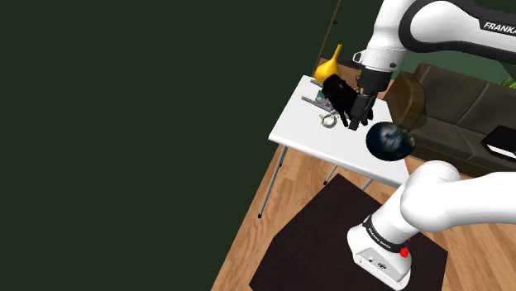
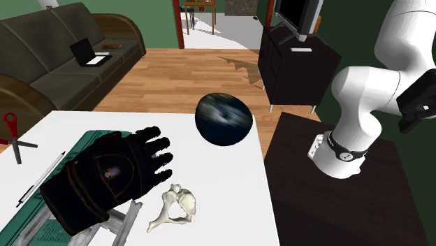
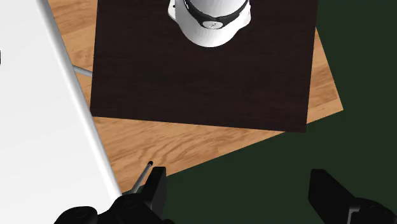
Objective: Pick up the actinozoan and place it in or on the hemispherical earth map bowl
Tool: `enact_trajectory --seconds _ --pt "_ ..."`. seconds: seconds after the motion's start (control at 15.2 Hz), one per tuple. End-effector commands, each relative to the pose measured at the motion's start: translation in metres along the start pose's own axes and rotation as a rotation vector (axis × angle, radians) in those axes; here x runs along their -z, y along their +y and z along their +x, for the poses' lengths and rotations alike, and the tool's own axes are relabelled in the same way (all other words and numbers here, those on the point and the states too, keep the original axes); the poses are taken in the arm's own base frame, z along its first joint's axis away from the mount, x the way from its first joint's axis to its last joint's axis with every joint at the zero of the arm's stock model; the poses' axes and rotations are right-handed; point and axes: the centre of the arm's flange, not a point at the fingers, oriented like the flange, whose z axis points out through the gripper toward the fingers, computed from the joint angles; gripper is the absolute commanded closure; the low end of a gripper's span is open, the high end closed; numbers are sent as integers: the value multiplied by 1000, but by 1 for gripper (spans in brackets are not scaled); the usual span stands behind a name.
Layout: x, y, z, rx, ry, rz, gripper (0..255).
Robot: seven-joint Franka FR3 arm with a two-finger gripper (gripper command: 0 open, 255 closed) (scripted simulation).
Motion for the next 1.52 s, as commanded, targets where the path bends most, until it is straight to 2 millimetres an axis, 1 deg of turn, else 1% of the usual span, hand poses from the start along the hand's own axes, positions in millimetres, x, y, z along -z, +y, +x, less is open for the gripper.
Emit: enact_trajectory --seconds 0.0,0.73,1.45 --pt "0 0 0 0 0 0 0" --pt "-40 124 48 -85 94 -4 0" --pt "-75 251 88 -171 189 -9 0"
